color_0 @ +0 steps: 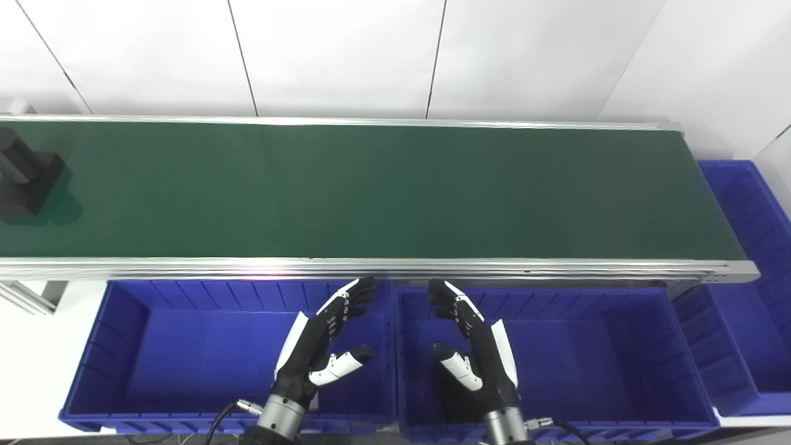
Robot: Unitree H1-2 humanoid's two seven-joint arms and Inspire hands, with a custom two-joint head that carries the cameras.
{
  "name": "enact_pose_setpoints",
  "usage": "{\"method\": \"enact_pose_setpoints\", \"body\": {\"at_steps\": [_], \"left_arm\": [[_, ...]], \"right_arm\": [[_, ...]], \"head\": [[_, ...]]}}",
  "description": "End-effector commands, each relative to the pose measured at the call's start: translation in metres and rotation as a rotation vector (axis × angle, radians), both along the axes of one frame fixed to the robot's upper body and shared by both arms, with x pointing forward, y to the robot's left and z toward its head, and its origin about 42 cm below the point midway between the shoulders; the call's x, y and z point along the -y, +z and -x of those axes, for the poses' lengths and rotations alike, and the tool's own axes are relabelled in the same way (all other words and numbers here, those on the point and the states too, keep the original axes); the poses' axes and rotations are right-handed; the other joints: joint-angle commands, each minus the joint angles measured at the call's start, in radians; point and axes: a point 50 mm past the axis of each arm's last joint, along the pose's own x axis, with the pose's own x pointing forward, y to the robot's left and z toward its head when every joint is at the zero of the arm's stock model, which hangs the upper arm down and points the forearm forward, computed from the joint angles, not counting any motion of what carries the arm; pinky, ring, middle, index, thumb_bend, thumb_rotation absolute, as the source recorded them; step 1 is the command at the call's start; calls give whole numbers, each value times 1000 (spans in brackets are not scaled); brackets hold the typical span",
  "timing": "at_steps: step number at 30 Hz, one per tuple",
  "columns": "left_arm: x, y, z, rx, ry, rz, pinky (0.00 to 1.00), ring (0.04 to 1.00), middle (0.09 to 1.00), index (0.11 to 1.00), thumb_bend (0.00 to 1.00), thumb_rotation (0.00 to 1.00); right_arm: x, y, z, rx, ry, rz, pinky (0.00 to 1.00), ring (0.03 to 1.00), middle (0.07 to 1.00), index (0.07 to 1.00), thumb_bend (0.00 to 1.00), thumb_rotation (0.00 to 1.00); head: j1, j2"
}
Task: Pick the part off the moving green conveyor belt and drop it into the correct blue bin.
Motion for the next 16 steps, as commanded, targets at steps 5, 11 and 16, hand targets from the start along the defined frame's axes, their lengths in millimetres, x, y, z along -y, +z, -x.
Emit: {"method": "enact_pose_setpoints", "body": {"at_steps": [5,11,16], "left_arm": [[4,12,-10,78,12,23,827,860,870,853,898,739],[4,12,-11,81,16,20,822,861,872,848,892,745],[3,13,-11,83,19,20,809,853,865,839,892,739]], "right_arm": [[1,9,-6,69,-1,-30,749,803,831,843,813,919],[1,9,-7,68,-3,-29,765,815,843,861,821,917],[1,9,-7,73,-7,-28,770,815,846,868,822,940]], "head": [[11,-4],[9,-8],[10,-7]]}}
